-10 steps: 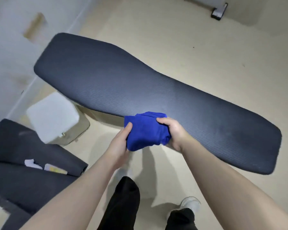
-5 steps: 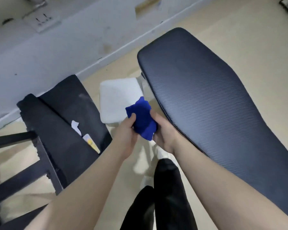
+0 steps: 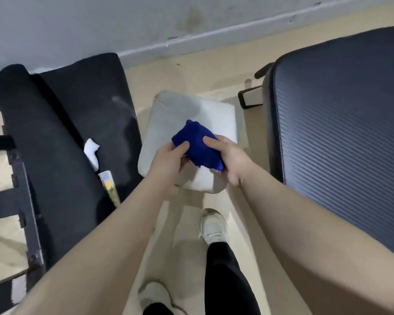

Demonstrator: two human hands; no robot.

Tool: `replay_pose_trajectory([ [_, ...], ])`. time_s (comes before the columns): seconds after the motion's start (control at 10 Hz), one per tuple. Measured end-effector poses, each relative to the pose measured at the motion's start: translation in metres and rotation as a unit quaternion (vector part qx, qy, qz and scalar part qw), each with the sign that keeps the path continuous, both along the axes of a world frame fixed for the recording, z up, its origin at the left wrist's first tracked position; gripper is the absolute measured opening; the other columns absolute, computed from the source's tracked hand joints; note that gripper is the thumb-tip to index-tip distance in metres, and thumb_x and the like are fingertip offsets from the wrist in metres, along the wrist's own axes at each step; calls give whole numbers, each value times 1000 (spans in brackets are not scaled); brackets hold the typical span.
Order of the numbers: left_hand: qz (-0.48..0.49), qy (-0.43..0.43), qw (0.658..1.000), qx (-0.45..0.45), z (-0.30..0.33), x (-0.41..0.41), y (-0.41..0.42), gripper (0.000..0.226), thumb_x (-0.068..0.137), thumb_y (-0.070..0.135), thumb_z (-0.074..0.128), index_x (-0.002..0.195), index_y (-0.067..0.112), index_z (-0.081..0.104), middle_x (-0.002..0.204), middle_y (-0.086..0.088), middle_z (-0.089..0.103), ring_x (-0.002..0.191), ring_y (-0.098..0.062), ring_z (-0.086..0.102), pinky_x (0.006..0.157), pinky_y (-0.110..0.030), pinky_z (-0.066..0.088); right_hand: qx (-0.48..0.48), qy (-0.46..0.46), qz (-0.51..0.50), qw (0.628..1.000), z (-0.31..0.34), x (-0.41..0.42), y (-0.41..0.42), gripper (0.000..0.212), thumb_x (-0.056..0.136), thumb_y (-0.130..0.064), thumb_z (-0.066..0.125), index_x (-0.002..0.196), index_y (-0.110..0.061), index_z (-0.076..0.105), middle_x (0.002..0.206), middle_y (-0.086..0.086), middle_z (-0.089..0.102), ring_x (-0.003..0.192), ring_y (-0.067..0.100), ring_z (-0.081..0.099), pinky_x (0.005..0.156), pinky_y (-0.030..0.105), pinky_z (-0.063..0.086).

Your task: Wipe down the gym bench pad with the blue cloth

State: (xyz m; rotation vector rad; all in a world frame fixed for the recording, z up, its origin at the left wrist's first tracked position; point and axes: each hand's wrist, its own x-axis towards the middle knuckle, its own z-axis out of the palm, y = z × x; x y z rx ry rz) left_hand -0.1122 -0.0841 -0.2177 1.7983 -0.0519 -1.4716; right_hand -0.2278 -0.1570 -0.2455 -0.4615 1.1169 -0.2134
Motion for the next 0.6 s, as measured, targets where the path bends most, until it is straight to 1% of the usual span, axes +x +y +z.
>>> replay_pose_trajectory([
  [0.1,30,-42,998,28,-38,14,2,12,93,12,49,98,15,59,88,-2,66,75,-13,62,70,-21,52,-26,64,47,997,-30,21,-6,19,89,-13,60,106,-4,58,86,11,66,62,16,65,43,16,48],
  [0.2,-8,-109,991,77,-62,22,3,40,89,16,52,128,10,46,105,-3,65,82,-13,62,71,-21,52,-86,168,90,978,-57,36,-5,15,85,-11,64,94,-10,52,90,8,58,71,20,57,54,19,49],
  [0.3,-97,-167,975,108,-61,29,-2,66,91,32,50,147,17,20,119,0,54,96,-13,58,76,-21,43,-187,247,148,939,-59,39,-1,16,87,-13,52,102,-12,54,94,3,57,81,20,53,70,27,45],
  [0.4,-141,-141,972,128,-39,42,1,66,91,33,49,148,23,17,140,-4,43,116,-22,53,96,-32,44,-240,316,165,903,-34,25,4,25,89,-7,42,109,-10,58,99,0,56,86,17,52,73,24,40],
  [0.5,-192,-101,967,134,1,55,14,48,94,28,46,140,16,38,124,-5,57,100,-19,57,87,-30,46,-184,340,155,909,0,9,9,20,92,-13,42,104,-12,58,102,4,60,91,24,57,83,33,46],
  [0.6,-206,-102,964,132,42,59,33,36,98,26,40,130,12,49,106,-3,61,87,-17,55,77,-27,45,-183,296,151,925,49,4,19,16,93,-10,41,92,-11,57,90,8,65,71,20,59,70,29,46],
])
